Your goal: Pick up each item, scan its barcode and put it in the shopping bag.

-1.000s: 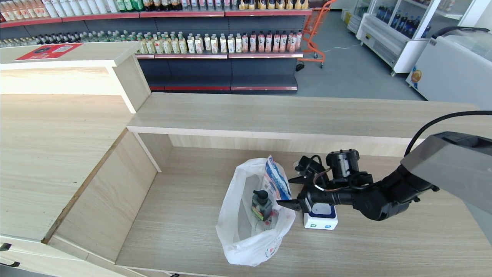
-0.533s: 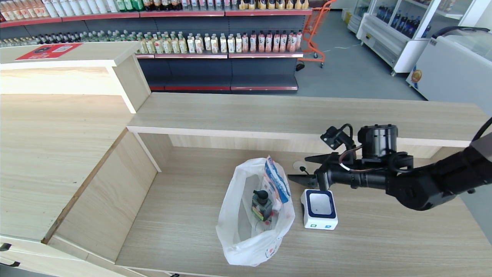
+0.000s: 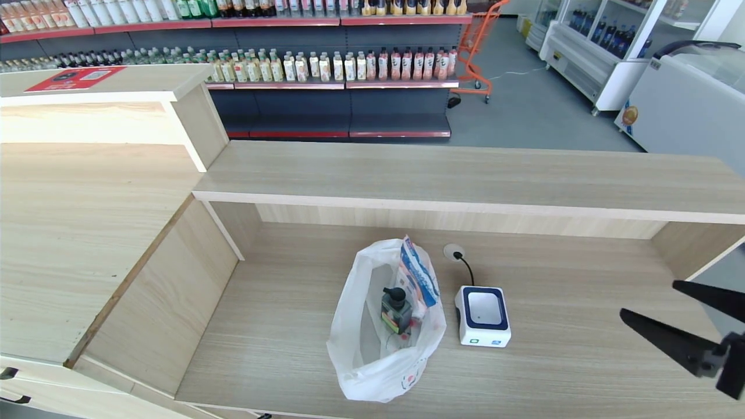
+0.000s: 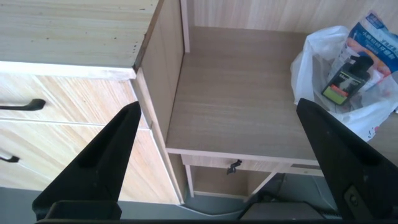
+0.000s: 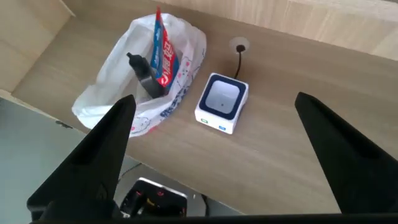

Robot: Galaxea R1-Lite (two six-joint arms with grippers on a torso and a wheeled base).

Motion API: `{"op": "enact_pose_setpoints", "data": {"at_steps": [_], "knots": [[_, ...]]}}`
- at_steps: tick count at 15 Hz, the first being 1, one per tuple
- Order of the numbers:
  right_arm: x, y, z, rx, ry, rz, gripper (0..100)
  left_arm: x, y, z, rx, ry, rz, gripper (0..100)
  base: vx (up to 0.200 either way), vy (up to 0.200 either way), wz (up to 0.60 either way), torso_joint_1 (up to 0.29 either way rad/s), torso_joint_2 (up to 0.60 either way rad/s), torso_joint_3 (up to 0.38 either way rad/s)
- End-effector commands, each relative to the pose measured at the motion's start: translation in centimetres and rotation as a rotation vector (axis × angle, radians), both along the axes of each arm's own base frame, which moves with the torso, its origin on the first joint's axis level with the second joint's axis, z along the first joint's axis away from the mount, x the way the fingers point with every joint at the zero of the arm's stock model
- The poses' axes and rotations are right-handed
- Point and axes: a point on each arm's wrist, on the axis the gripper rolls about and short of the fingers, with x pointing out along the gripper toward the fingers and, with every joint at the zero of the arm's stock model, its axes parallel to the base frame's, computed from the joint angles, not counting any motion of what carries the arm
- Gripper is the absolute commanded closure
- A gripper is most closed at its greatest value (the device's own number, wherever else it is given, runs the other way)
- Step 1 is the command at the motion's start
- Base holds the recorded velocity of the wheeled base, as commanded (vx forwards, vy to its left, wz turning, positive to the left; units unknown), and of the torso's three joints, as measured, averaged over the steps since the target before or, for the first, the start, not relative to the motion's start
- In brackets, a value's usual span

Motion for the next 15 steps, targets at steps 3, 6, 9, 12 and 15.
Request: {"op": "enact_pose_setpoints", "data": {"at_steps": [3, 6, 9, 12, 15], "knots": [[-12.3, -1.6, -10.5, 0.004, -0.175, -0.324, 0, 0.0, 0.0, 0.0, 0.0, 0.0, 0.0, 0, 0.0, 0.0, 0.0, 0.0, 0.0, 0.0], [-12.4, -1.6, -10.5, 0.003, -0.176, -0.318, 0, 0.0, 0.0, 0.0, 0.0, 0.0, 0.0, 0, 0.0, 0.0, 0.0, 0.0, 0.0, 0.0], [-12.4, -1.6, -10.5, 0.001, -0.175, -0.318, 100, 0.0, 0.0, 0.0, 0.0, 0.0, 0.0, 0, 0.0, 0.0, 0.0, 0.0, 0.0, 0.0], [-12.4, -1.6, -10.5, 0.009, -0.174, -0.32, 100, 0.0, 0.0, 0.0, 0.0, 0.0, 0.0, 0, 0.0, 0.0, 0.0, 0.0, 0.0, 0.0], [-12.4, -1.6, -10.5, 0.012, -0.173, -0.321, 100, 0.0, 0.0, 0.0, 0.0, 0.0, 0.0, 0, 0.0, 0.0, 0.0, 0.0, 0.0, 0.0]]}}
